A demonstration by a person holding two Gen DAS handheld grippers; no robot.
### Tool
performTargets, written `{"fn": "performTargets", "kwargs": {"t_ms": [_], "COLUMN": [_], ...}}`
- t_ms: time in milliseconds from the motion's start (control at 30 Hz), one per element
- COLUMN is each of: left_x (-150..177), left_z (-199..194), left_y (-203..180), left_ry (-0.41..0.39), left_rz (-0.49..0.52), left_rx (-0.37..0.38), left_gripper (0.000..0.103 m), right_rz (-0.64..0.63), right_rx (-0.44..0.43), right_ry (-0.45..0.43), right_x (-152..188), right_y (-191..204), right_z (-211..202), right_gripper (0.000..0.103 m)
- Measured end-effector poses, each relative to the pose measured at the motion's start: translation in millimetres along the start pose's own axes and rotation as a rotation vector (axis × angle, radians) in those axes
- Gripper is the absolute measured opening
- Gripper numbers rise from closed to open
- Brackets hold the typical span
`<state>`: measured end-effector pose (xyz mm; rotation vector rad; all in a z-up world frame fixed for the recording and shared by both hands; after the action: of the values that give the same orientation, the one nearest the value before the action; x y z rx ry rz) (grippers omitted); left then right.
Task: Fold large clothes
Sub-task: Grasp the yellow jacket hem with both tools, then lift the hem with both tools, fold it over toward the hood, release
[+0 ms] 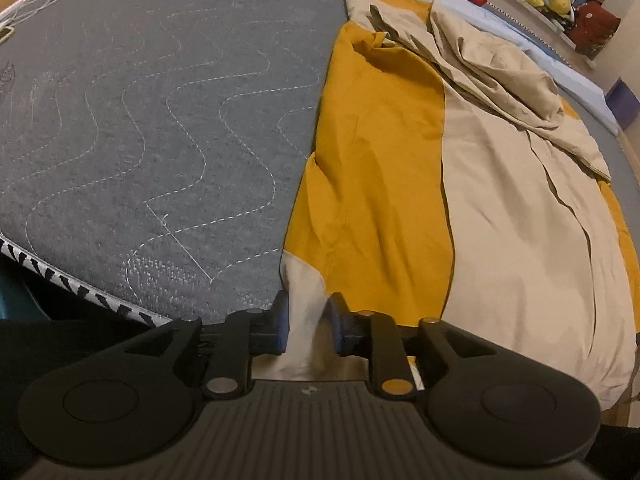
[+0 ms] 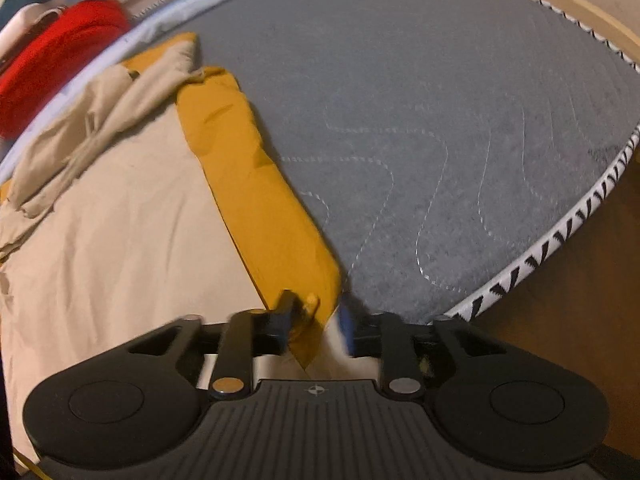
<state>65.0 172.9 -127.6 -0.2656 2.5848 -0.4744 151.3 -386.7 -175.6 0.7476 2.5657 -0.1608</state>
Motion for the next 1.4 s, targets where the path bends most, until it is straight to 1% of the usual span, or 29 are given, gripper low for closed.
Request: {"fn": "performTargets", "kwargs": {"t_ms": [33,167,200,233,267,300,333,467,600,733,833,933,967,1000,1100,1233,1333,1400], "left_x": [1,-1,-1,-1,-1,-1,-1,-5,-14,-29,-41,-49,-51,-52,-53,-39,-26,-24], "left_z": [1,6,8,10,10,10,9,-5,-32,-63,-87,-109,-116,-125,-150,-191,-222,-233], "left_y": [0,-4,-5,-7,-9,-10,-13,-25,-38,-53,-58,-62,-63,-65,-66,-59,-49,-41], "left_ry": [-0.003,-0.012,-0.014,-0.013,-0.014,-0.016,-0.019,-0.044,-0.087,-0.112,-0.126,-0.151,-0.157,-0.162,-0.165,-0.143,-0.11,-0.087], "left_rz": [0.006,0.025,0.032,0.043,0.06,0.075,0.09,0.139,0.161,0.226,0.248,0.245,0.253,0.269,0.285,0.304,0.308,0.281], "left_rx": [-0.002,-0.013,-0.014,-0.021,-0.032,-0.036,-0.036,-0.028,0.029,0.099,0.153,0.219,0.236,0.251,0.297,0.355,0.372,0.376], "left_gripper": [0.025,0.026,0.025,0.024,0.02,0.009,0.007,0.006,0.005,0.003,0.003,0.003,0.003,0.003,0.002,0.002,0.002,0.002], "right_rz": [-0.011,-0.081,-0.092,-0.1,-0.104,-0.099,-0.095,-0.106,-0.117,-0.125,-0.08,-0.004,0.023,0.038,0.038,0.024,0.027,0.031], "right_rx": [0.005,0.032,0.038,0.045,0.046,0.035,0.025,0.005,-0.05,-0.159,-0.229,-0.308,-0.328,-0.356,-0.398,-0.437,-0.478,-0.498], "right_ry": [-0.004,-0.026,-0.032,-0.037,-0.04,-0.04,-0.044,-0.096,-0.159,-0.213,-0.238,-0.237,-0.263,-0.266,-0.293,-0.311,-0.327,-0.336], "right_x": [0,2,2,3,2,2,1,0,-5,-18,-31,-39,-41,-40,-33,-9,11,18], "right_y": [3,13,13,14,15,14,13,16,21,26,18,1,-5,-11,-25,-50,-70,-82], "right_z": [1,0,0,-1,-1,-2,-3,-19,-47,-83,-109,-132,-138,-147,-173,-209,-237,-250], "right_gripper": [0.035,0.037,0.031,0.018,0.014,0.009,0.007,0.006,0.006,0.006,0.006,0.006,0.006,0.006,0.005,0.005,0.005,0.005]}}
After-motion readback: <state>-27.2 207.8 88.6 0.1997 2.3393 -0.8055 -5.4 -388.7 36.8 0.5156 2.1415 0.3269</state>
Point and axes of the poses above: each gripper's, at about its wrist camera, not at the fingertips, and z roughly the way its jaws point, y to its left, x to its underside, the point moved 4 cm from there along z, roughly the way its jaws point, and after that the axes turned 14 degrees about x, right-handed, at the moved point
